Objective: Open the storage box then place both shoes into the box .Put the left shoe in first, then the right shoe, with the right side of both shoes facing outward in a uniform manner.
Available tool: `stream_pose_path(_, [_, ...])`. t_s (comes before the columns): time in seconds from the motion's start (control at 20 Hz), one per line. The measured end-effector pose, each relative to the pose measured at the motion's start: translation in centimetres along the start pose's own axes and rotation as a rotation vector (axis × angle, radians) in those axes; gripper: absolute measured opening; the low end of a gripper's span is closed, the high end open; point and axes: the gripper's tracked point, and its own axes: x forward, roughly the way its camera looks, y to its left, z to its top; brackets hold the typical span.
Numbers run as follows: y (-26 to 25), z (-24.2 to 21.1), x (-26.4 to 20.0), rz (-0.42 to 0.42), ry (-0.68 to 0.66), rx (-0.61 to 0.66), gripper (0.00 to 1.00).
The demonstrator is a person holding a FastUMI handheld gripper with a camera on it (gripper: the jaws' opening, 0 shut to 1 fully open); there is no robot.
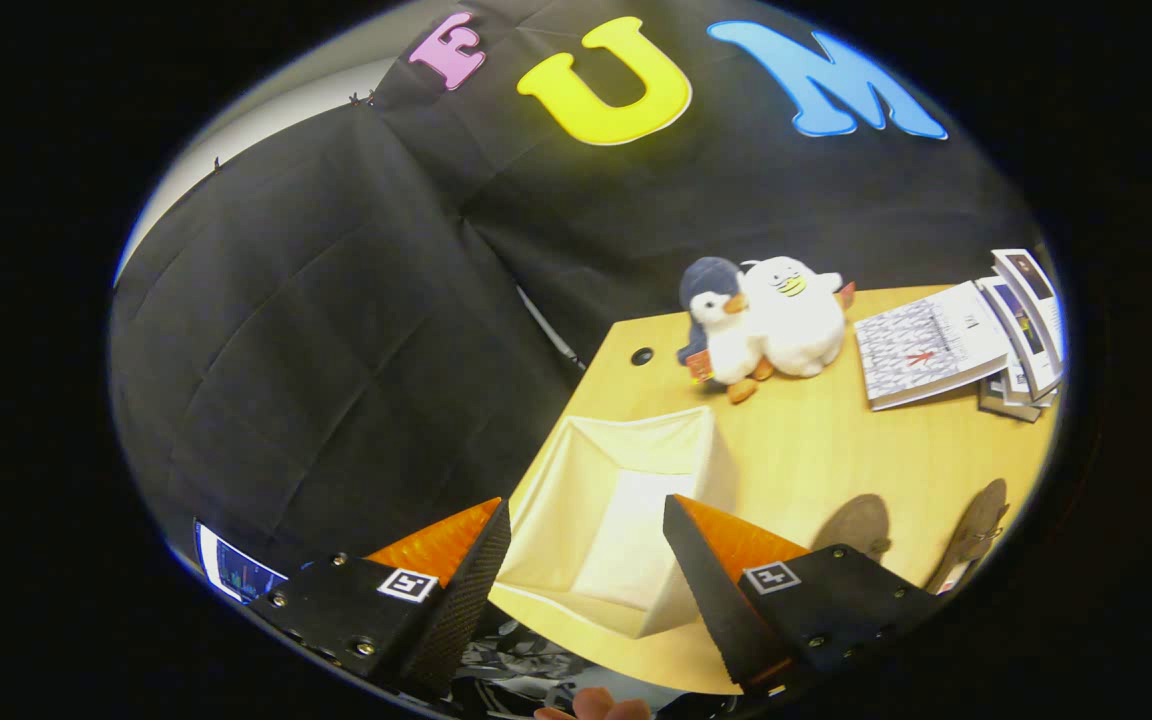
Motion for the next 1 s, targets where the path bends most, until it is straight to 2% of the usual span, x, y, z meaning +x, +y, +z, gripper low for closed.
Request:
stream_pose_path(0.15, [-5.2, -1.4, -1.0, -0.108, -0.001, -0.019, 0.96])
stream_pose_path(0.45, [-13.0, -6.3, -2.6, -0.258, 0.085, -0.051, 0.96])
stream_pose_path(0.75, [-18.0, -11.2, -2.8, -0.359, 0.229, -0.065, 0.96])
stream_pose_path(1.0, [-21.4, -14.9, -1.5, -0.409, 0.338, -0.066, 0.96])
